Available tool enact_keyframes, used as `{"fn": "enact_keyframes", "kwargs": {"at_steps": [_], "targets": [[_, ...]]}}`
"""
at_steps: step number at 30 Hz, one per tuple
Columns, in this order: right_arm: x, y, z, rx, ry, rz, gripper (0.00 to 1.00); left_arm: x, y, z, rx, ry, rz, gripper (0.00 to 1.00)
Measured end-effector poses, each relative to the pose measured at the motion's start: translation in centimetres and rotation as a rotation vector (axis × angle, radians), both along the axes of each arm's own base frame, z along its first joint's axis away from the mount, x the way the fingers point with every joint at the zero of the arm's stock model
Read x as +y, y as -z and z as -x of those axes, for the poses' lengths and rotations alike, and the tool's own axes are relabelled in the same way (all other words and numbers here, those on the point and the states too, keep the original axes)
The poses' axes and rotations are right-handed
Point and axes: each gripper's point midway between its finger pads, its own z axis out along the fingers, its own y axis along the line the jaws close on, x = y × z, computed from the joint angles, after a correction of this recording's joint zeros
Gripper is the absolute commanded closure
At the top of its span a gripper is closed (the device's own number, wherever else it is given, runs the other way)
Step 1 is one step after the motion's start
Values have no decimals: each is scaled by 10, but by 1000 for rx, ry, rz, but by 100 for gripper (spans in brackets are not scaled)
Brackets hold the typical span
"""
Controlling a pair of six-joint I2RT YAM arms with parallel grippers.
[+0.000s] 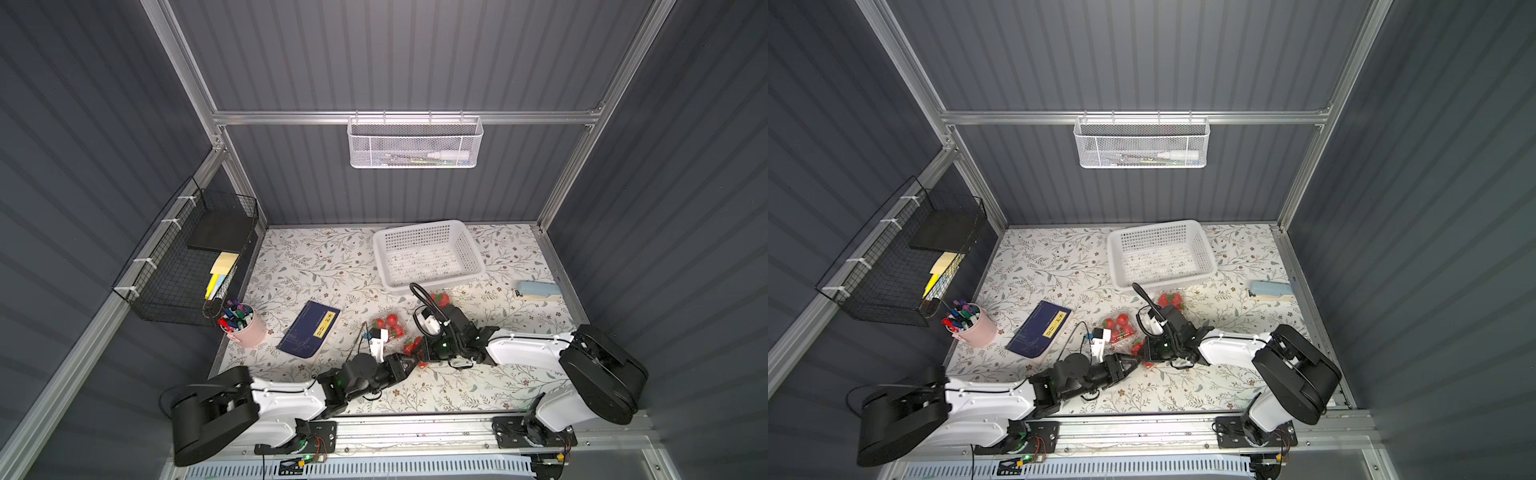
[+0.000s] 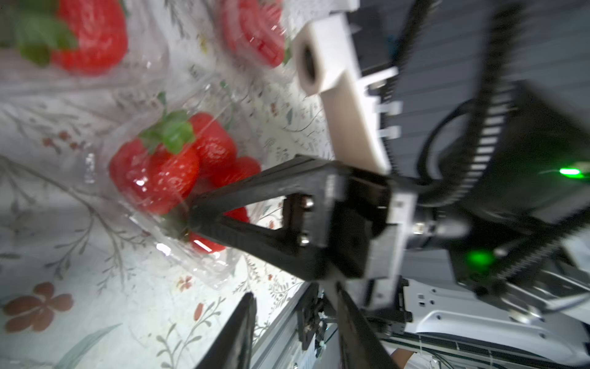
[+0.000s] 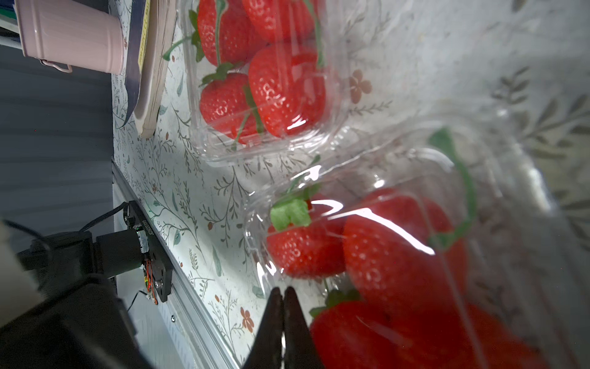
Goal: Pack strawberries into containers
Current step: Close the packing box at the center of the board.
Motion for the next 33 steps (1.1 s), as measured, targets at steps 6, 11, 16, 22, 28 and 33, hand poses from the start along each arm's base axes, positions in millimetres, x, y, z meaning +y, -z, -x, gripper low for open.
{"fn": "enact_keyframes", "kwargs": {"at_steps": [6, 11, 16, 22, 28, 33], "targets": [[-8, 0, -1, 2, 20, 15, 93, 35, 5, -15, 25, -118, 6, 29], [-14, 1, 1, 5, 30, 19, 93, 44, 43, -29, 52, -147, -131, 27], [-20, 0, 5, 5, 35, 22, 93, 31, 66, -47, 46, -114, -229, 20], [-24, 0, 6, 9, 40, 32, 93, 4, 56, -58, -18, -52, -200, 22], [-22, 1, 6, 18, 35, 31, 93, -3, 53, -57, -46, -20, -170, 31], [-20, 1, 5, 23, 33, 29, 93, -7, 67, -53, -30, 13, -175, 44]]}}
